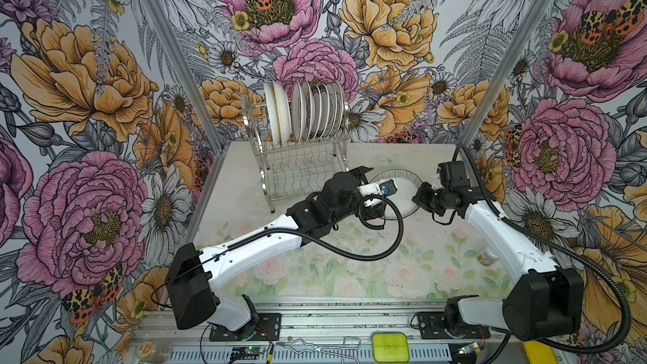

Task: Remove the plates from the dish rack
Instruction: 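Lower the striped plate with the right gripper while the left moves to the rack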

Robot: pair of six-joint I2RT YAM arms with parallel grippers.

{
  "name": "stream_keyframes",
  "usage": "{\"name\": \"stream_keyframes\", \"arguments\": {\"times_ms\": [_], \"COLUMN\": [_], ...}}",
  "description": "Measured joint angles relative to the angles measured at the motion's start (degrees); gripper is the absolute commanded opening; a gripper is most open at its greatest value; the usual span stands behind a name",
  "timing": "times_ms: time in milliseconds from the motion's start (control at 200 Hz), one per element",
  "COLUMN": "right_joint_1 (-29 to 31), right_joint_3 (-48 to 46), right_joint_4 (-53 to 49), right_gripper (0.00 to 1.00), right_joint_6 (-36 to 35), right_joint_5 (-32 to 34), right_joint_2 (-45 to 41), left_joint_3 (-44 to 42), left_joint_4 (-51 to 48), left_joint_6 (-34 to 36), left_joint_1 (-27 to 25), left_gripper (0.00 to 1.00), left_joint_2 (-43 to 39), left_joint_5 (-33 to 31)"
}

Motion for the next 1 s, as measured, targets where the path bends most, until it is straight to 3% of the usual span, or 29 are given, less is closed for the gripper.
{"name": "stream_keyframes", "arguments": {"times_ms": [275, 585, 801, 1001], "right_joint_1": [-7.32, -17.05, -17.99, -17.86], "right_joint_3": [0.26, -1.97, -2.05, -0.92], "right_joint_4": [7.08, 28.68, 39.54, 41.86], "right_gripper": [0.00, 0.00, 0.00, 0.00], "right_joint_6": [-3.56, 1.03, 7.82, 12.09], "right_joint_5": [-4.28, -11.26, -14.95, -16.44], "right_joint_2": [0.90, 12.96, 25.11, 32.68], "left_joint_3": [-4.92, -12.92, -18.73, -19.08], "left_joint_4": [0.52, 2.47, 3.91, 4.35], "left_joint_6": [-10.95, -25.99, -30.38, -31.91], "left_joint_1": [8.17, 18.49, 19.37, 19.39], "left_gripper": [0.99, 0.99, 0.99, 0.99], "left_joint_2": [-8.68, -15.96, -17.79, -17.46], "left_joint_5": [1.05, 5.60, 5.64, 5.62]}}
